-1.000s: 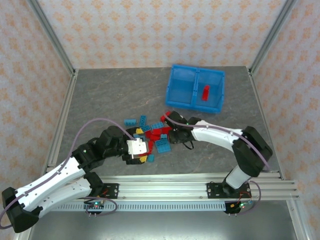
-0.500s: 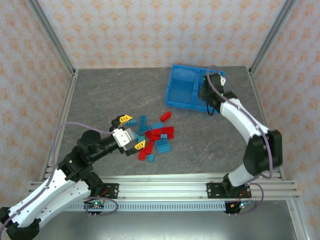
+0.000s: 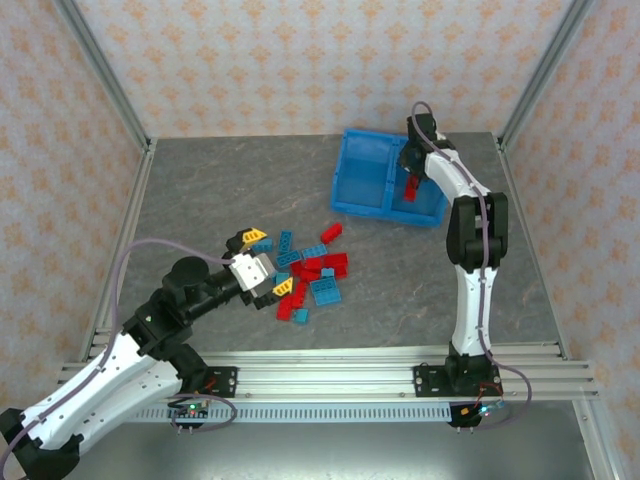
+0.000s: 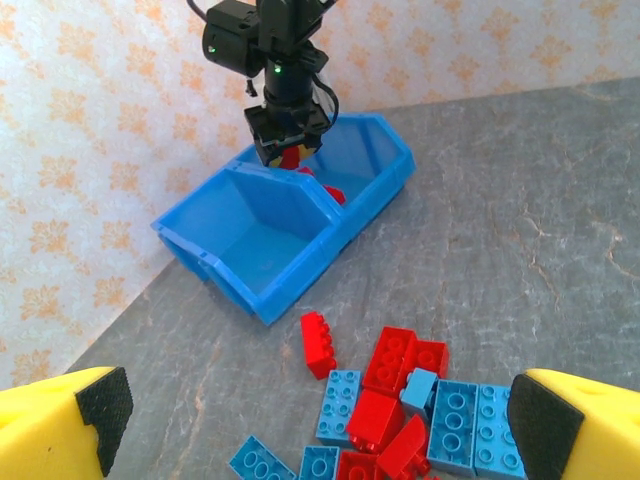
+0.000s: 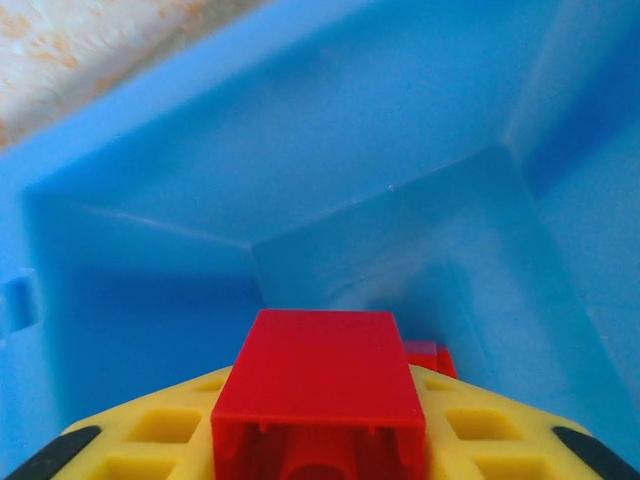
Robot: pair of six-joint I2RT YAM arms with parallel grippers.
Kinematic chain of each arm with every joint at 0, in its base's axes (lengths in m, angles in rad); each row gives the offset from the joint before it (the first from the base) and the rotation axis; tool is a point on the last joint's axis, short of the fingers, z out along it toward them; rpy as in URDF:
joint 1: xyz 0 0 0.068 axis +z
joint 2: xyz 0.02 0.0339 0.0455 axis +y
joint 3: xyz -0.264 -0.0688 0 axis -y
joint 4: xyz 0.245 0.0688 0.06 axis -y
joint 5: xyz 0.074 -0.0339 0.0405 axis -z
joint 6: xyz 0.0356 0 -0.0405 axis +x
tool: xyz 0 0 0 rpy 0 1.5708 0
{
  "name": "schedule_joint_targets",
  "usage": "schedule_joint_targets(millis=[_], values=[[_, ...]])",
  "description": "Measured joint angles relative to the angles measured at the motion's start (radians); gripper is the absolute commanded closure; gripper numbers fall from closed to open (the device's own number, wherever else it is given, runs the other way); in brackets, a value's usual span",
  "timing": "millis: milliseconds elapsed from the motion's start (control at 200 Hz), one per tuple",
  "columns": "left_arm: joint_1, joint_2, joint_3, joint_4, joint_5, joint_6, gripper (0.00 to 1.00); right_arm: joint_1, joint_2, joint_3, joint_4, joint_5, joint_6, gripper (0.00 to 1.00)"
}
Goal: Sort the legos into containers by color
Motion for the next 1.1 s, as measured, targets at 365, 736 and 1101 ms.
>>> schedule_joint_targets(millis=[365, 736, 1101], values=[[0.0, 0.11, 0.016, -0.026, -0.047, -0.057, 0.0, -0.005, -0.073, -0.06, -0.043, -0.062, 0.015, 0.39], [0.04, 0.338, 0.227, -0.163, -0.217, -0.291, 0.0, 0.058, -0.715, -0.58, -0.039, -0.206, -0.015, 0.29], [0.228, 0.816, 0.534, -0.321, -0.204, -0.725, 0.28, 0.415, -1.253, -0.854, -0.214, -0.491, -0.037, 0.02]])
